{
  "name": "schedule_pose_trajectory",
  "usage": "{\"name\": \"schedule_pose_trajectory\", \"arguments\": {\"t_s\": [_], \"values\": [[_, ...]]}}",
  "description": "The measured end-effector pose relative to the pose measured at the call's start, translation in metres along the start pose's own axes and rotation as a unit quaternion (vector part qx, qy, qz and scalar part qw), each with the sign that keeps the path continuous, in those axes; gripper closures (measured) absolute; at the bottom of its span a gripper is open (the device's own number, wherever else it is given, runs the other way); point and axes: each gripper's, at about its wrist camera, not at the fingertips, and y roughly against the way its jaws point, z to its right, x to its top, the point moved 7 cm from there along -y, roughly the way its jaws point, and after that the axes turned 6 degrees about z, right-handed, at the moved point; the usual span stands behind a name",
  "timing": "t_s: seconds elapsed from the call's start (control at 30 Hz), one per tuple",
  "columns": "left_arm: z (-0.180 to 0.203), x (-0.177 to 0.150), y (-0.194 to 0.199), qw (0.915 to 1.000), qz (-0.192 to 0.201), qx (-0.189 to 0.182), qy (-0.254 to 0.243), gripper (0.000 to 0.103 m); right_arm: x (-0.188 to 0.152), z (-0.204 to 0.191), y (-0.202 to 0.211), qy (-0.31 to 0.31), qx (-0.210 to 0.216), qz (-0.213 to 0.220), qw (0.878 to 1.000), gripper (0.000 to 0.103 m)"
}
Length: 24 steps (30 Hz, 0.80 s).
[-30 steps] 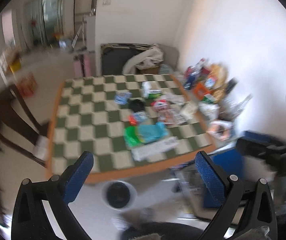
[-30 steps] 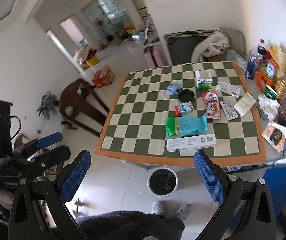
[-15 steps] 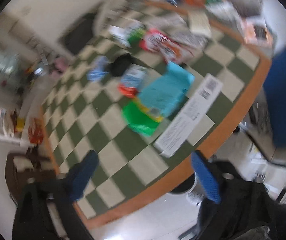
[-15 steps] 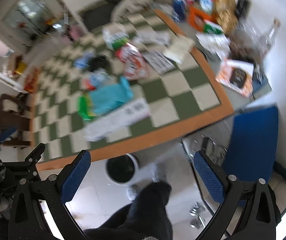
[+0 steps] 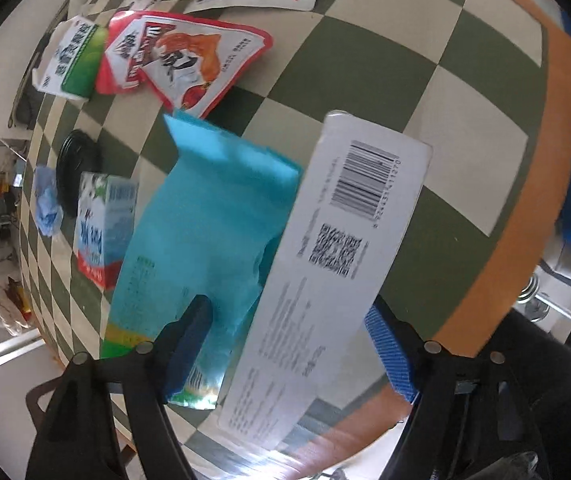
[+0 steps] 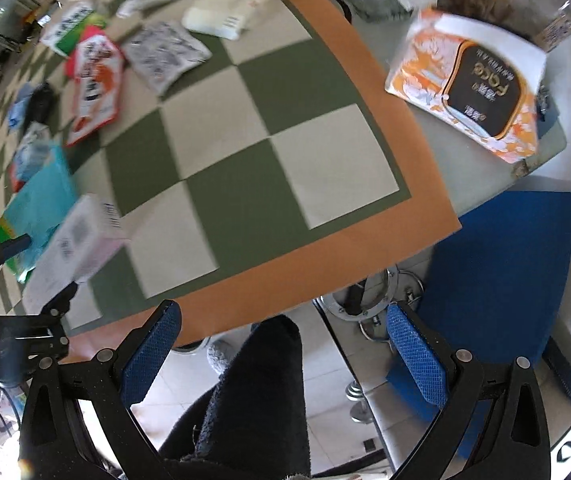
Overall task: Collect trash
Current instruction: 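Grasp the teal snack bag with the left gripper while the right grasps the white box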
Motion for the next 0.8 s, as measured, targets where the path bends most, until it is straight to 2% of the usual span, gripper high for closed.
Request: {"name": "schedule_pose_trajectory", "arguments": {"t_s": [0.13,0.3,0.43,0.47,0.5,0.6,0.63,0.7,0.77,0.8], "values": [[0.005,0.004,0.002,0.9999,0.006,-0.006,0.006,0.046,0.011,0.009,-0.013,0.008,0.001,-0.012,1.0,0.0],[0.004,-0.009,0.012,0.9976,0.01,-0.021,0.065,0.053,0.023,0.006,-0.012,0.03,0.009,-0.016,0.999,0.0],[-0.009,-0.03,0.02,0.9867,0.014,-0.051,0.154,0.054,0.033,-0.006,-0.008,0.055,0.016,-0.013,0.998,0.0],[-0.009,-0.034,0.02,0.9844,0.016,-0.061,0.165,0.053,0.036,-0.01,-0.007,0.061,0.018,-0.012,0.998,0.0],[-0.009,-0.038,0.017,0.9824,0.011,-0.071,0.172,0.047,0.038,-0.015,-0.005,0.066,0.021,-0.011,0.998,0.0],[-0.011,-0.048,0.003,0.9824,-0.001,-0.048,0.18,0.039,0.044,-0.025,-0.004,0.079,0.026,-0.007,0.997,0.0],[-0.012,-0.049,-0.002,0.9806,0.0,-0.055,0.188,0.038,0.045,-0.029,-0.004,0.082,0.028,-0.006,0.996,0.0],[-0.016,-0.047,-0.005,0.9721,0.005,-0.076,0.222,0.037,0.046,-0.036,-0.004,0.088,0.031,-0.005,0.996,0.0],[-0.03,-0.043,-0.003,0.9577,0.022,-0.106,0.267,0.037,0.05,-0.046,-0.002,0.091,0.036,-0.005,0.995,0.0],[-0.038,-0.041,0.003,0.9474,0.034,-0.124,0.293,0.037,0.05,-0.053,0.002,0.093,0.037,-0.005,0.995,0.0]]}}
